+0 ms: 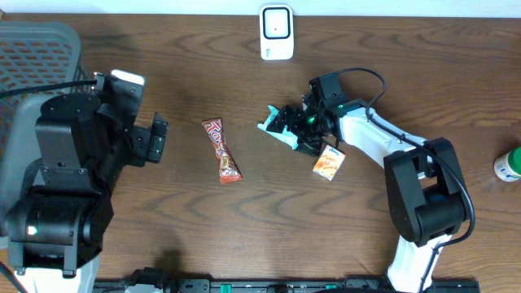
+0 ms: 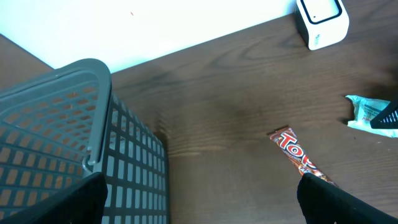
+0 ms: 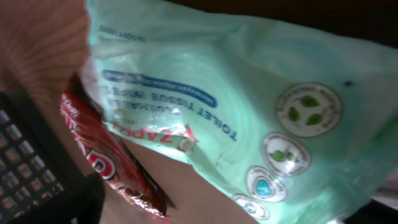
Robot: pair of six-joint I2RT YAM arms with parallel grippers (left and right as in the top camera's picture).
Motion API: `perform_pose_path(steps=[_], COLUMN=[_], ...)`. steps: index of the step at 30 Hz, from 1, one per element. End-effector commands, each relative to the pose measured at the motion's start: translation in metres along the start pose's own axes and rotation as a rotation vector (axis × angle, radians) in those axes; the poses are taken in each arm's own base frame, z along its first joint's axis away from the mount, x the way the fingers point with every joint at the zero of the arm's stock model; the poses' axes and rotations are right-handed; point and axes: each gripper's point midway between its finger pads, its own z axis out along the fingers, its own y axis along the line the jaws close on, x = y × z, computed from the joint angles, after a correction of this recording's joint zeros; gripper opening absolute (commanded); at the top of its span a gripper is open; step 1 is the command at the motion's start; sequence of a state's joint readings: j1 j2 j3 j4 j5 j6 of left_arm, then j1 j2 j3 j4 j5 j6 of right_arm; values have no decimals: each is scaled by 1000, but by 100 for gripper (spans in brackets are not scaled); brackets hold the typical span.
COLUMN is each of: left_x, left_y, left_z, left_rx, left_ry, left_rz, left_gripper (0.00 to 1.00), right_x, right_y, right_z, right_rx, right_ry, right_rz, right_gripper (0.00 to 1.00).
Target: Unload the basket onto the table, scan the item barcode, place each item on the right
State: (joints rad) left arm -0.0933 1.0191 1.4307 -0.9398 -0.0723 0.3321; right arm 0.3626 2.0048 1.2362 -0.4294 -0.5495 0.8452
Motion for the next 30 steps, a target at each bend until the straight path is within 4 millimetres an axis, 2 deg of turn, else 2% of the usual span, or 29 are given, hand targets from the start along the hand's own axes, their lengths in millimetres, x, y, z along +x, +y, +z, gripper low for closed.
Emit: perform_pose_path(steps=[1,4,9,13,14,16,18,19,20,22,23,27,30], left_x=[1,1,1,1,1,1,1,1,1,1,1,1,1], left_y=[-1,-1,-1,-1,-1,-1,-1,-1,-1,-1,-1,-1,-1], left_z=[1,1,1,1,1,1,1,1,1,1,1,1,1], left_rx=[10,10,10,9,10,10,10,10,10,10,10,10,9], left_ry=[3,3,2,3,3,2,3,3,2,2,3,3,3], left_rz=[-18,-18,-18,-18,-18,-18,-18,-18,-18,-18,-18,-18,-18], left_gripper=[98,98,98,98,98,98,98,98,98,98,98,98,98], right_x=[-6,-12,-20,-22,-21,-19,-15,-14,-14,-14,-15,-19,-21], right_y=[-69,-84,-96,-102,-105,-110,-112,-113,-112,-112,-112,-106,-96], right_z=[25,20,16,21,24,27,32,33,33,34,34,32,15], right_rx=[240,313,376,389,395,401,400,401,400,399,397,380,371], right_ry=[-59,-113,-172,-177,-174,-166,-147,-144,-142,-143,-144,-153,-161], right_rz=[96,133,141,163,180,212,236,236,236,235,233,184,121], right_gripper=[88,87,94,96,93,81,62,56,45,11,1,1,1])
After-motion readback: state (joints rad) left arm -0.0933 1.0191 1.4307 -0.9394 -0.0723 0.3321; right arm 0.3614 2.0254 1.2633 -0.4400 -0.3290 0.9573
